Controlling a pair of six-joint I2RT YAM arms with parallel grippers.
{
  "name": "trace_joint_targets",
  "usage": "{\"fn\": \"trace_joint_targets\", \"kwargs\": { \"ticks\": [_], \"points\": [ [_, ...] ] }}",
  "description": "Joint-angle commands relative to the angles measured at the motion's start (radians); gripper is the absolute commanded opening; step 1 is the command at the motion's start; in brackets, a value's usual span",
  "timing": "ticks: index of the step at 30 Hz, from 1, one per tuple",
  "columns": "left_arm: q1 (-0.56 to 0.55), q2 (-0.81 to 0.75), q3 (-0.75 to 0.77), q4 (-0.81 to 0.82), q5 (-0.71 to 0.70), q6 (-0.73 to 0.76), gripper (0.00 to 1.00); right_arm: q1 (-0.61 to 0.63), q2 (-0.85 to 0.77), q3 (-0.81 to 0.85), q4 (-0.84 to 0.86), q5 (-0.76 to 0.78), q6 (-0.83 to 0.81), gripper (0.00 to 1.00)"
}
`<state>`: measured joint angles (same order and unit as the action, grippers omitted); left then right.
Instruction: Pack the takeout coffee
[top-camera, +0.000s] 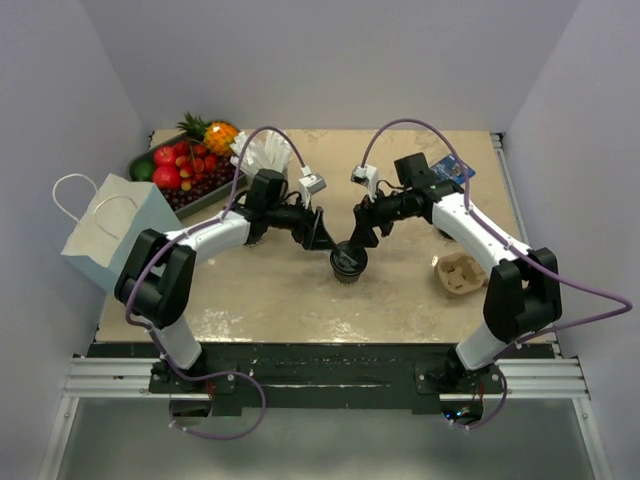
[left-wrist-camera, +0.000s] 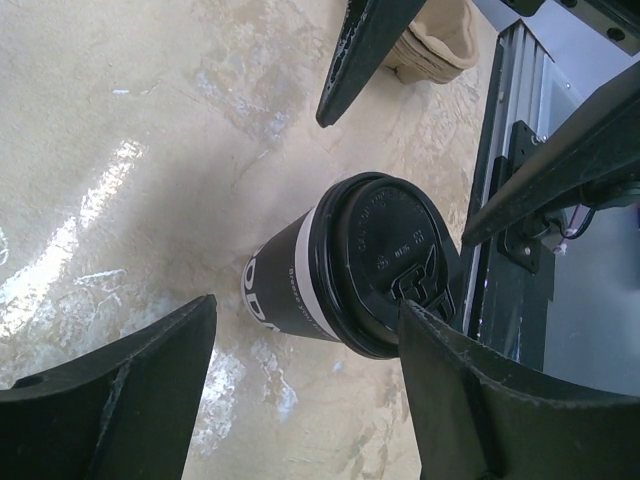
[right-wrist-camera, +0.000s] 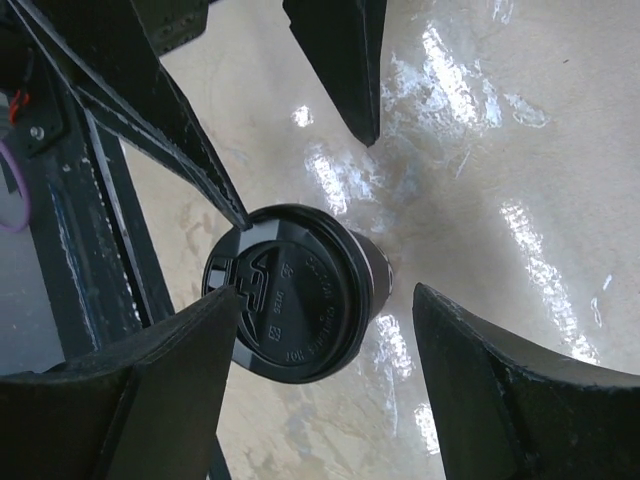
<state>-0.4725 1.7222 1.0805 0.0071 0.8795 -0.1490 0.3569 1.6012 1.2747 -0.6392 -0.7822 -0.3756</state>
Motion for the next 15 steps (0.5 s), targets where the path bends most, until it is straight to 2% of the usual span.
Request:
{"fn": "trace_joint_targets", "kwargs": {
  "ticks": [1, 15],
  "points": [
    [-0.003, 0.028, 0.048, 0.037, 0.038, -0.02, 0.77, -0.007, 0.029, 0.012, 0.061, -0.049, 0.096, 0.73],
    [-0.003, 0.088, 0.075, 0.037, 0.05, -0.029, 0.75, -0.035, 0.141, 0.009, 0.039, -0.083, 0.112, 0.66]
  ]
}}
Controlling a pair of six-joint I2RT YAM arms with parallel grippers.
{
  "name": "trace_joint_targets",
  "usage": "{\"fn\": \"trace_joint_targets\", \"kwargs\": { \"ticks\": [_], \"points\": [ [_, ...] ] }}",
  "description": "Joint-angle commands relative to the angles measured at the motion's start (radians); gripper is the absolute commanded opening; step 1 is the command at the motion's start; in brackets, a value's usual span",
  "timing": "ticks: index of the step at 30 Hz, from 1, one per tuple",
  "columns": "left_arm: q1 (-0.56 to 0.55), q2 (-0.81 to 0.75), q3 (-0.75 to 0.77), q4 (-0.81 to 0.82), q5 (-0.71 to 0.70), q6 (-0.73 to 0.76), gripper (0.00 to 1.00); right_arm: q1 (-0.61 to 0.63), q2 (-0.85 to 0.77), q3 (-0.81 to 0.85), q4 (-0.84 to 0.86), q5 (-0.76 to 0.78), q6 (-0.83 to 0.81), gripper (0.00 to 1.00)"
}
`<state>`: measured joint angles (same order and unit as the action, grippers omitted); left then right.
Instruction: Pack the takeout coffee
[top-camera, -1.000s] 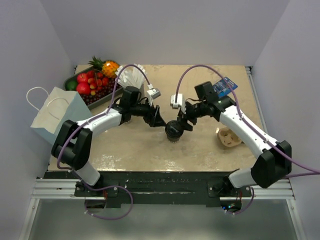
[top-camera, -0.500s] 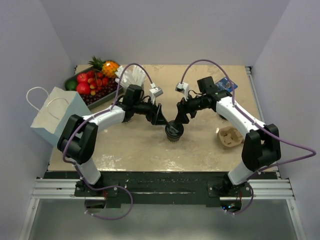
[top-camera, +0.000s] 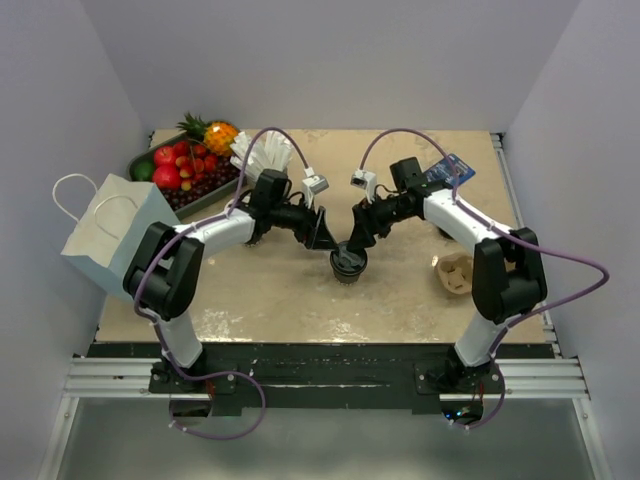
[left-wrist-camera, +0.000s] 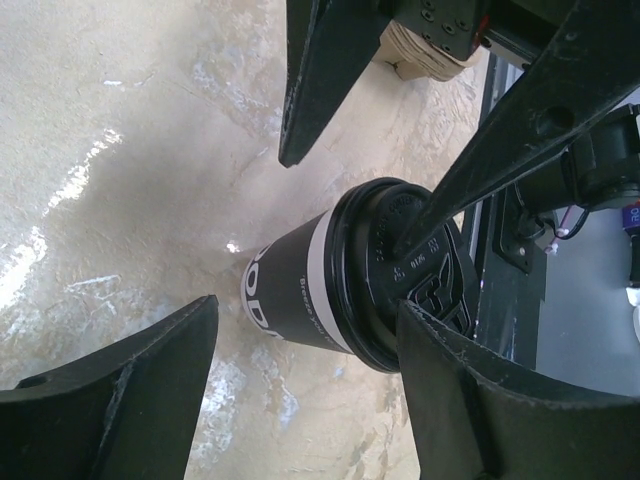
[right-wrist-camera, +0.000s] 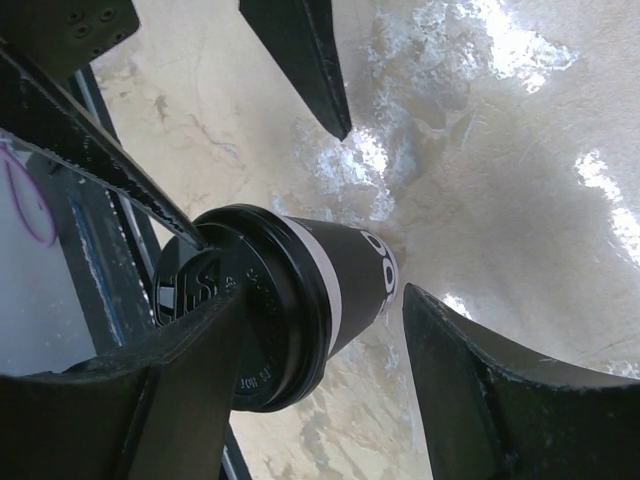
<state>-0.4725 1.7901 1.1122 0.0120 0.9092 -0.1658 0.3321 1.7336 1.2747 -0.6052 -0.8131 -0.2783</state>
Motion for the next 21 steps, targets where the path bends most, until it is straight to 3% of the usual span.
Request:
{"fn": "trace_joint_targets", "kwargs": {
  "ticks": [1, 7, 21],
  "points": [
    [-0.002, 0.023, 0.046, 0.032, 0.013, -0.017, 0.75, -0.014, 0.017, 0.006, 0.005, -0.058, 0.016, 0.63],
    [0.0, 0.06, 0.057, 0.034, 0.005, -0.031, 0.73, -0.073, 0.112, -0.005, -0.007, -0.152, 0.051, 0.54],
    [0.003, 0.146, 0.043, 0.059, 0.005, -0.054, 0.68, -0.113, 0.196, -0.049, 0.03, -0.271, 0.108, 0.5]
  ]
}}
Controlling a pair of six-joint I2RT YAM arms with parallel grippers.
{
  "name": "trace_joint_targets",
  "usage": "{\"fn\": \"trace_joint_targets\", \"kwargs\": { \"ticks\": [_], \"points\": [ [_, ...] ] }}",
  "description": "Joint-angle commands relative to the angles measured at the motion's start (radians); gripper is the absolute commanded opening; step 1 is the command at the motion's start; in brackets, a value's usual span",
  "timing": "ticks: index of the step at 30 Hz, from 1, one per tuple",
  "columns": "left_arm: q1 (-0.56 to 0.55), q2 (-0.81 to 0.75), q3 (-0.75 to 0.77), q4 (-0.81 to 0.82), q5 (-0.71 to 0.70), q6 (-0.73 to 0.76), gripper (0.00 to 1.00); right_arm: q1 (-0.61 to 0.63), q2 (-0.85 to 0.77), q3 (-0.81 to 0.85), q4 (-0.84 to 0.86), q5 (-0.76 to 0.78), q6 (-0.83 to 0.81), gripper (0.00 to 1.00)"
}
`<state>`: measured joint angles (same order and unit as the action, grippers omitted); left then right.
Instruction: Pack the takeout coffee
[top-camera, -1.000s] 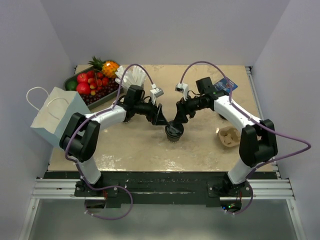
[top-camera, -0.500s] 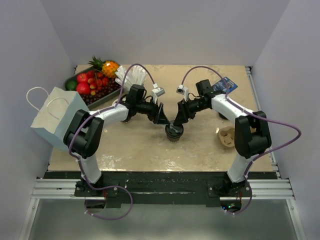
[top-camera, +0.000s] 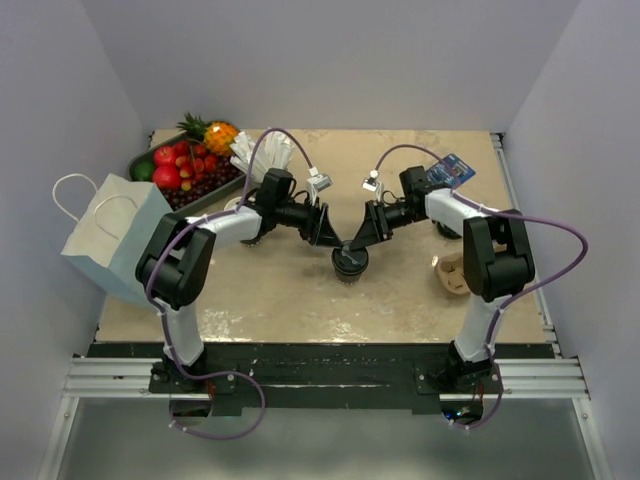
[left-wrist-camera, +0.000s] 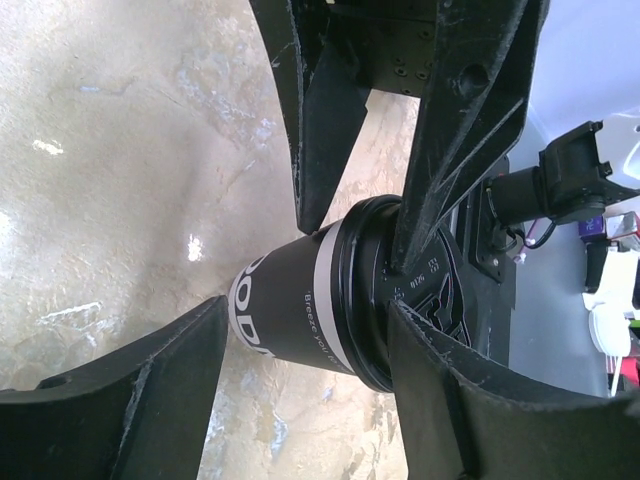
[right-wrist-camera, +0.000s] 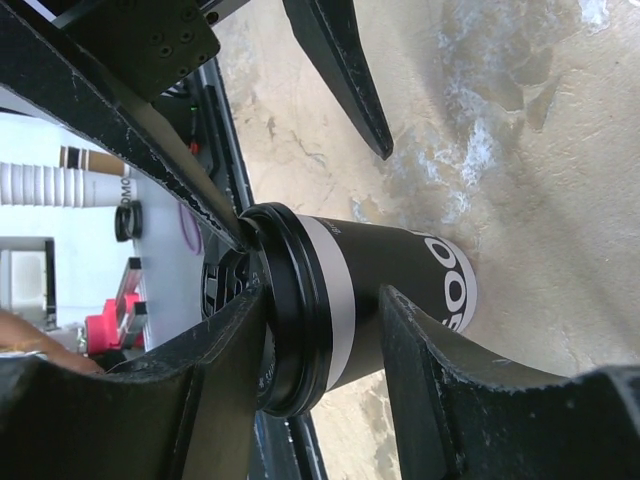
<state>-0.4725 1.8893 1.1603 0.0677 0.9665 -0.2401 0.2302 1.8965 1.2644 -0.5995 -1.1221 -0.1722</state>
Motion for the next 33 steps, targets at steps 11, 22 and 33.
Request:
{"fn": "trace_joint_targets", "kwargs": {
  "ticks": [11, 22, 33],
  "points": [
    [0.008, 0.109, -0.007, 0.0, -0.078, 0.021, 0.65, -0.054, 0.099, -0.091, 0.118, 0.016, 0.082, 0.49],
    [0.006, 0.102, -0.001, -0.014, -0.068, 0.05, 0.65, -0.057, 0.09, -0.099, 0.092, -0.01, 0.018, 0.5],
    [0.008, 0.002, 0.03, 0.026, 0.083, 0.064, 0.76, -0.058, 0.026, 0.047, -0.115, -0.064, -0.138, 0.72]
  ]
}}
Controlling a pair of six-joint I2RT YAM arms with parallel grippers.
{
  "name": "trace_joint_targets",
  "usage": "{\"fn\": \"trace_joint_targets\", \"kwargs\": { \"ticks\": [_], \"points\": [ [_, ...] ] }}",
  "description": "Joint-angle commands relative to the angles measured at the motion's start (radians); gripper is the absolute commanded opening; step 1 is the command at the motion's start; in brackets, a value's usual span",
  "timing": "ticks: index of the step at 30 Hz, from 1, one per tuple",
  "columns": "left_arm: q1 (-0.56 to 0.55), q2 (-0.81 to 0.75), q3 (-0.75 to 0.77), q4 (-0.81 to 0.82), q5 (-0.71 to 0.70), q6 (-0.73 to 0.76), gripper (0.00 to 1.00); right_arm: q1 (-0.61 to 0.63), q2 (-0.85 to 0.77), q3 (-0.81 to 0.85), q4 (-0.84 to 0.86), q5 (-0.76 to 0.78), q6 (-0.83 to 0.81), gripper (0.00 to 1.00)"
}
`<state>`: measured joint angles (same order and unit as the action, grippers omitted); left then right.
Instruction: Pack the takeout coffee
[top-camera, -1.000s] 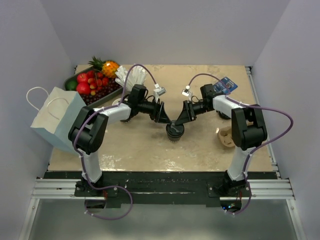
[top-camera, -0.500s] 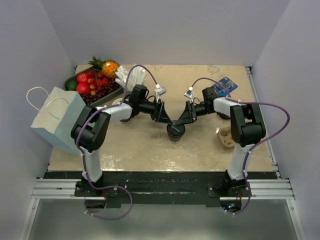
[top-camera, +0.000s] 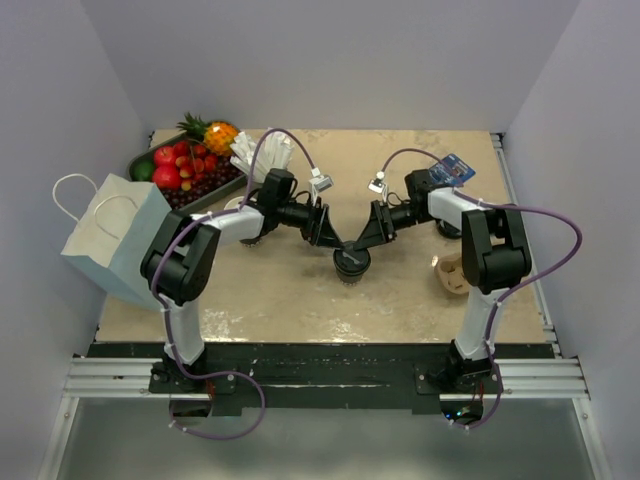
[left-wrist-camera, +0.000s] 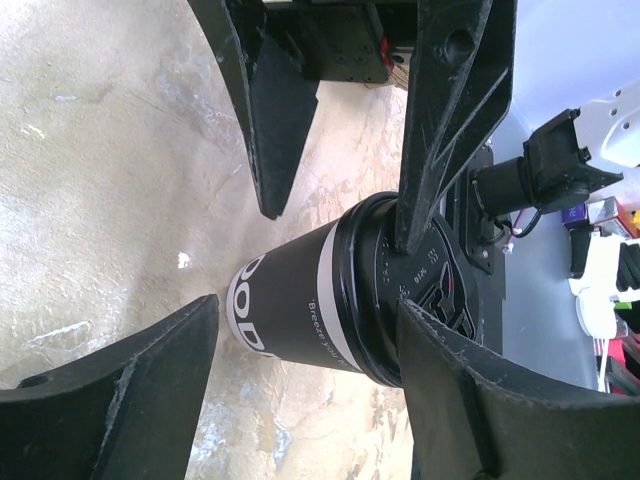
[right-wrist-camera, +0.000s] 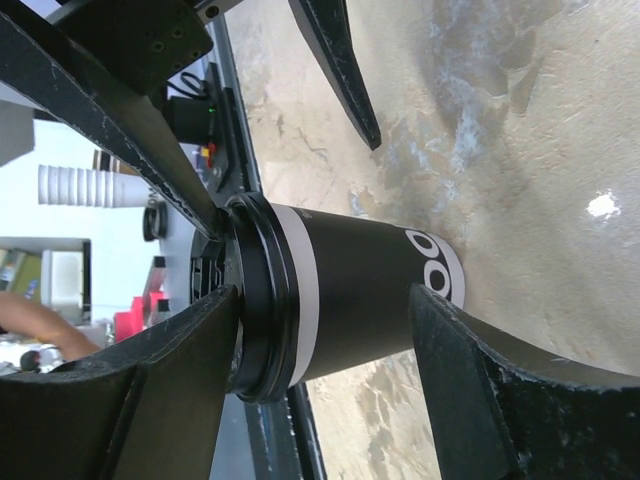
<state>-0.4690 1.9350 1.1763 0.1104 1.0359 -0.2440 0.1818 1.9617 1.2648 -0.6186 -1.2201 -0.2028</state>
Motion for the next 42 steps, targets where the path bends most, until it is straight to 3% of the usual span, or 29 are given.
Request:
{"fn": "trace_joint_targets", "kwargs": {
  "ticks": [1, 28, 42],
  "points": [
    [0.004, -0.05, 0.014, -0.018, 0.021, 0.066, 0.76, -0.01, -0.041, 0.047, -0.101, 0.033, -0.112, 0.72],
    [-0.028, -0.062, 0.02, -0.158, 0.082, 0.152, 0.78, -0.021, -0.035, 0.084, -0.388, -0.041, -0.371, 0.8],
    [-0.036, -0.044, 0.014, -0.126, 0.085, 0.107, 0.76, -0.031, -0.029, 0.019, -0.263, 0.045, -0.268, 0.66]
  ]
}}
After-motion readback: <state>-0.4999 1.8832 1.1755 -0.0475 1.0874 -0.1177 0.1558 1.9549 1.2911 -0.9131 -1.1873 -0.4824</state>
